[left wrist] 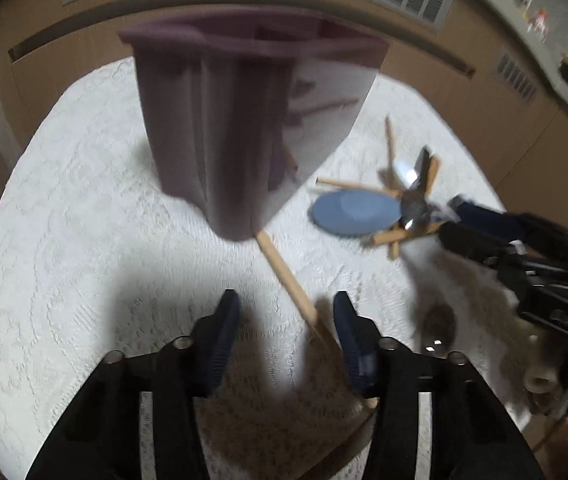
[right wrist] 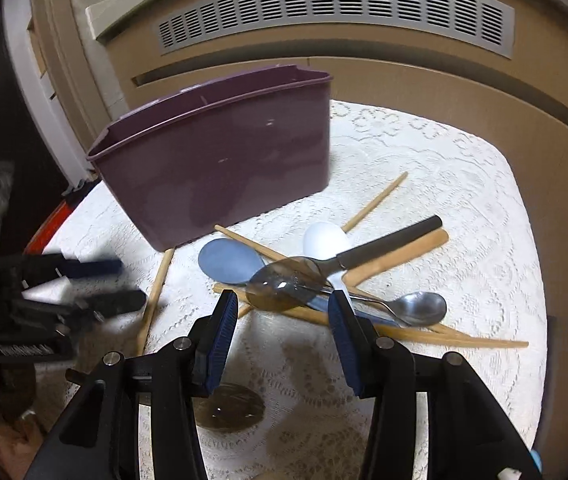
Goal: Organize utensils
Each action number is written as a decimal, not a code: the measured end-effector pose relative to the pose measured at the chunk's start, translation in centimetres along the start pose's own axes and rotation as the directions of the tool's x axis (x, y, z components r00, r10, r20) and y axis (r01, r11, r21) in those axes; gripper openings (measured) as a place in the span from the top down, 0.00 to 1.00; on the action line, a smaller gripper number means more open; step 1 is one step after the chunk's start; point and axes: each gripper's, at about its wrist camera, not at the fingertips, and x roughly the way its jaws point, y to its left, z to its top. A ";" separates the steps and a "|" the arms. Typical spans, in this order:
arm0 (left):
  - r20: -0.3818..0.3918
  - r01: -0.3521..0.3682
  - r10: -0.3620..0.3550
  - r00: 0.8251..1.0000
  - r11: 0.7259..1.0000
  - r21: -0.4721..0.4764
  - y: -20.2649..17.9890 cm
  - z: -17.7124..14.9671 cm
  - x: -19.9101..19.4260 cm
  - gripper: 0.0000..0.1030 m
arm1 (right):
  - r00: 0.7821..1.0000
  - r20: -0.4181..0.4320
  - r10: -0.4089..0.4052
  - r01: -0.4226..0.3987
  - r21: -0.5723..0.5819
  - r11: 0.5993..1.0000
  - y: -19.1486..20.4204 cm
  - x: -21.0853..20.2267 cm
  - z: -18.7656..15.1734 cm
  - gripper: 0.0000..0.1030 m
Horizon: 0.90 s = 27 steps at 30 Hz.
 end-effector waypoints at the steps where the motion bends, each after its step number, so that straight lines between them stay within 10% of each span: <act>1: 0.009 -0.023 0.023 1.000 1.000 0.016 -0.3 0.0 0.0 0.59 | 1.000 0.008 0.000 0.000 0.001 1.000 0.1 -0.2 -0.2 0.56; 10: 0.031 -0.184 0.181 0.983 0.972 0.144 -0.6 2.0 1.0 0.84 | 0.999 0.031 0.015 -0.017 0.048 0.999 -1.5 -1.9 -3.1 0.49; 22: 0.095 -0.427 0.419 0.903 0.899 0.099 8.4 5.6 0.5 0.90 | 0.999 0.027 0.021 -0.022 0.034 0.999 -1.2 -1.5 -2.9 0.46; 27: 0.031 -0.351 0.349 0.937 0.934 0.067 10.5 5.6 0.7 0.92 | 0.999 0.020 0.031 -0.031 0.008 0.999 0.0 -1.0 -2.2 0.45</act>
